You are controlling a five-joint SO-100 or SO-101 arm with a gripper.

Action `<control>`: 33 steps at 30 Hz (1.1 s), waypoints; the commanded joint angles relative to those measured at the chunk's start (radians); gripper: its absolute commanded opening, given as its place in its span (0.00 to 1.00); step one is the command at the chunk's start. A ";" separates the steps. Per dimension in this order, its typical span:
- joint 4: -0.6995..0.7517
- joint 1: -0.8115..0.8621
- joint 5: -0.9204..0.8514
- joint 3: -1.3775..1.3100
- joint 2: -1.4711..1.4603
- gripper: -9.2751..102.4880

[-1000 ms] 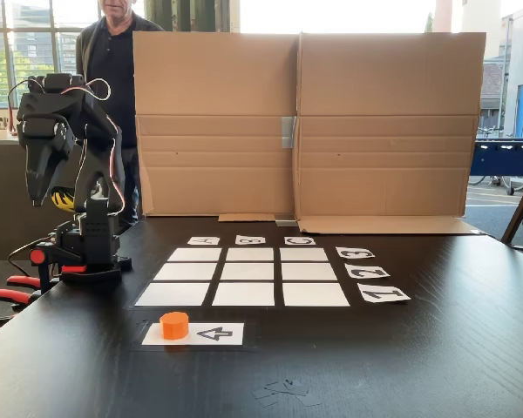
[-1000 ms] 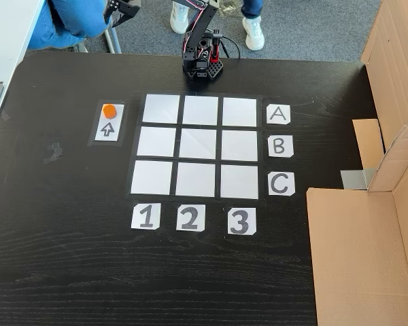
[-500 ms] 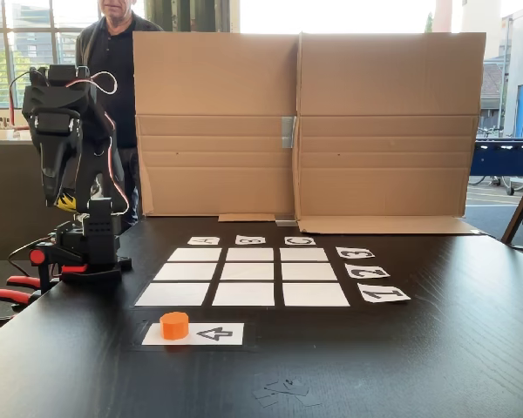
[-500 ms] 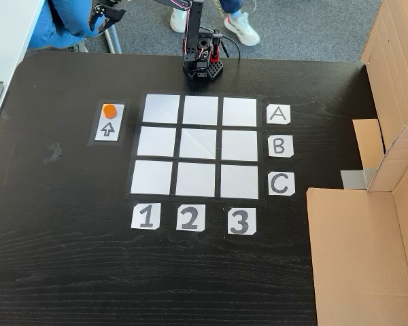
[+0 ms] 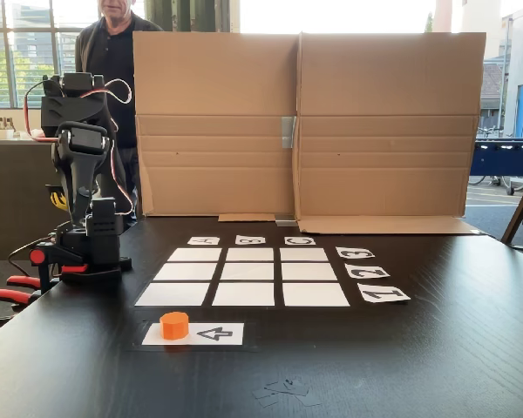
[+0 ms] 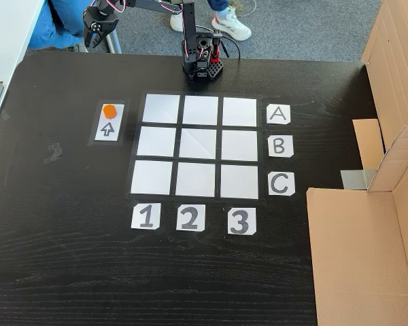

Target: Pick up the round, orange token and place it in the grid on square B1.

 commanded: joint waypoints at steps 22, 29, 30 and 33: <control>0.005 -0.202 -0.179 -0.192 -0.282 0.42; 0.009 -0.233 -0.216 -0.181 -0.327 0.51; 0.009 -0.236 -0.221 -0.181 -0.333 0.53; 0.011 -0.238 -0.272 -0.144 -0.327 0.59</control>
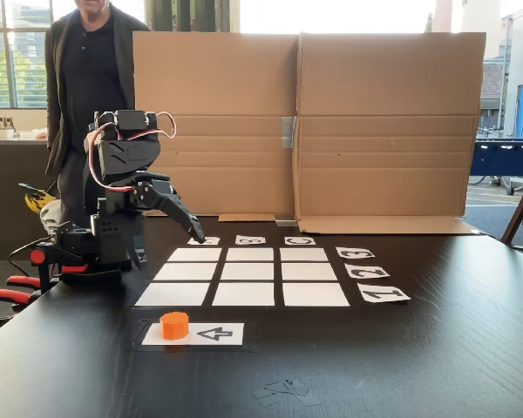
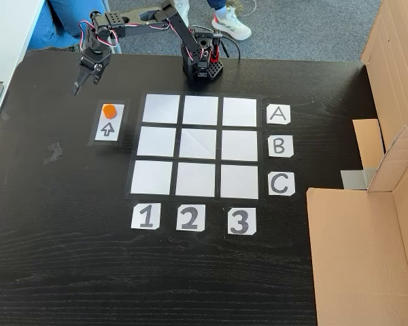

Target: Pick up the round, orange token and place it in the grid on square B1.

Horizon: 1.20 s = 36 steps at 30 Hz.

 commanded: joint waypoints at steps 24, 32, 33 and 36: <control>0.005 -0.035 -0.235 0.167 -0.061 0.70; 0.000 -0.046 -0.235 0.133 -0.155 0.70; 0.000 -0.048 -0.232 0.123 -0.166 0.70; 0.000 -0.054 -0.227 0.097 -0.193 0.70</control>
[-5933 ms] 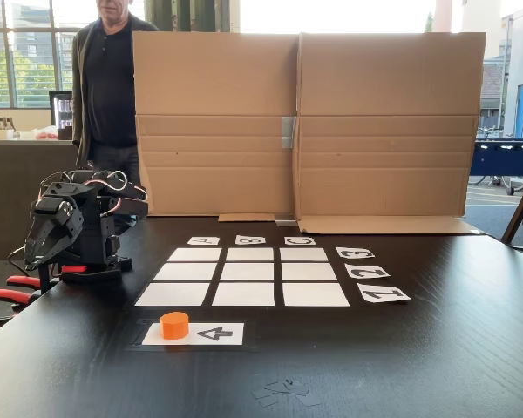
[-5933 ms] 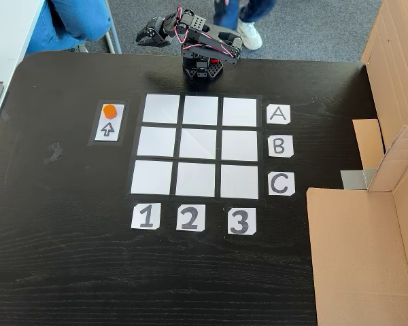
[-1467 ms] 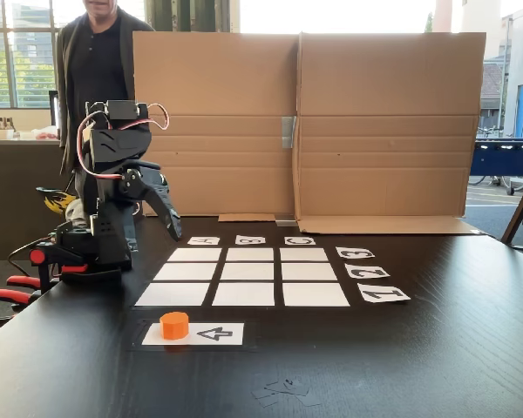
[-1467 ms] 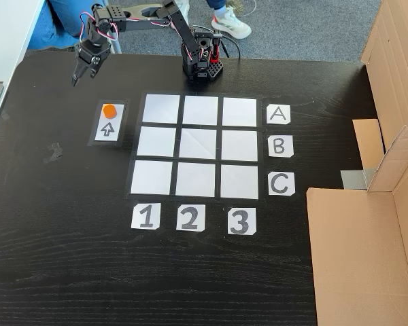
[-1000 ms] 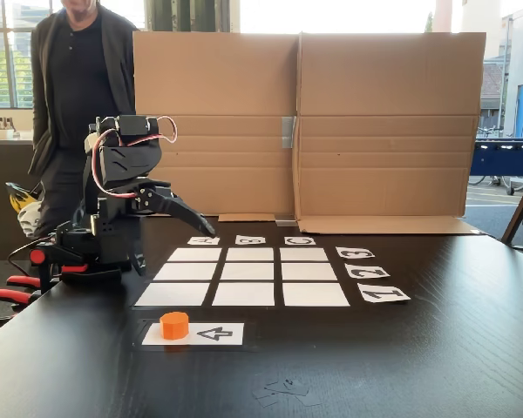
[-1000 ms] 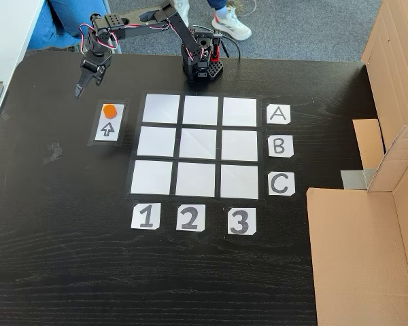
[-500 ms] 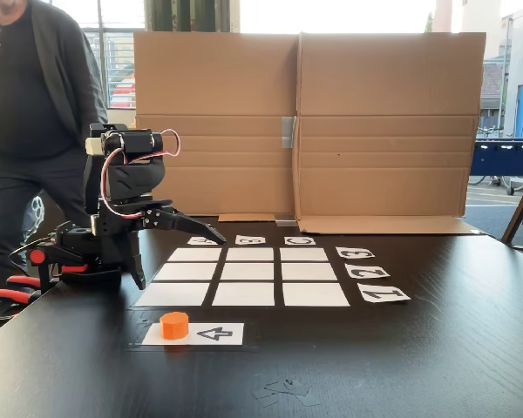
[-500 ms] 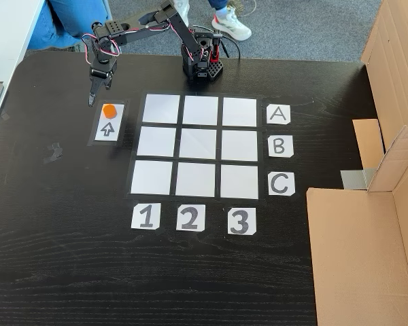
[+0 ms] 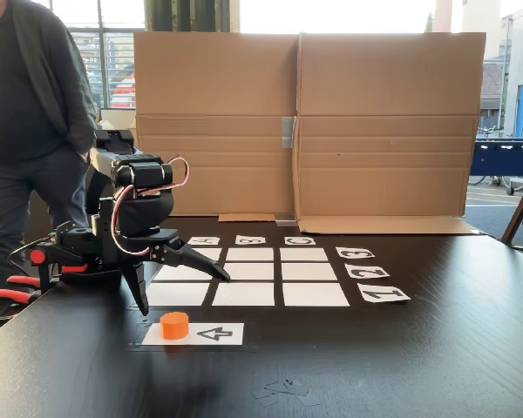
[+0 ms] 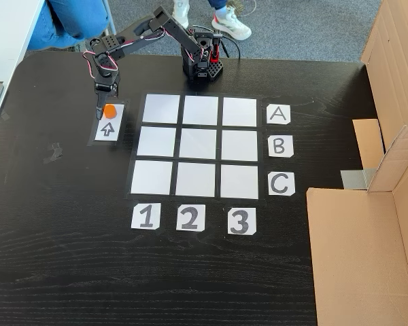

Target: Pick up the round, orange token and place it in the grid on square B1.

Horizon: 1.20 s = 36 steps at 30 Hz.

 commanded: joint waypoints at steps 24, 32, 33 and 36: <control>-0.060 -0.037 -0.012 -0.199 -0.138 0.08; -0.083 -0.029 -0.015 -0.201 -0.135 0.08; -0.083 -0.026 -0.017 -0.201 -0.130 0.08; -0.083 -0.012 -0.020 -0.199 -0.101 0.08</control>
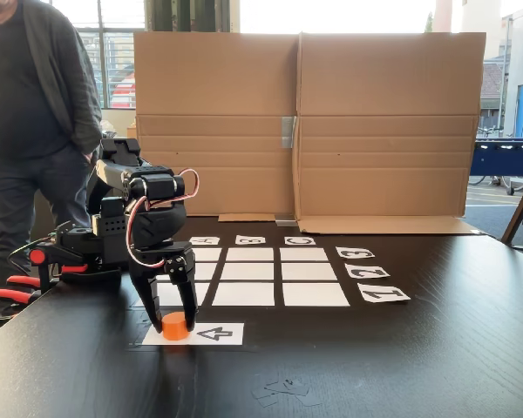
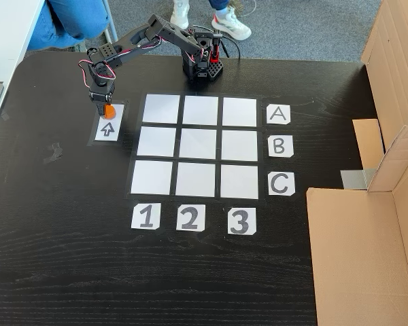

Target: Pick up the round, orange token and place it in the grid on square B1.

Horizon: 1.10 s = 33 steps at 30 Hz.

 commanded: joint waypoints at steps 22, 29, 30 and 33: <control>0.009 0.009 -0.213 0.156 0.528 0.08; 0.035 -0.081 -0.222 0.230 0.704 0.08; 0.044 -0.097 -0.222 0.230 0.718 0.08; 0.057 -0.141 -0.222 0.238 0.750 0.08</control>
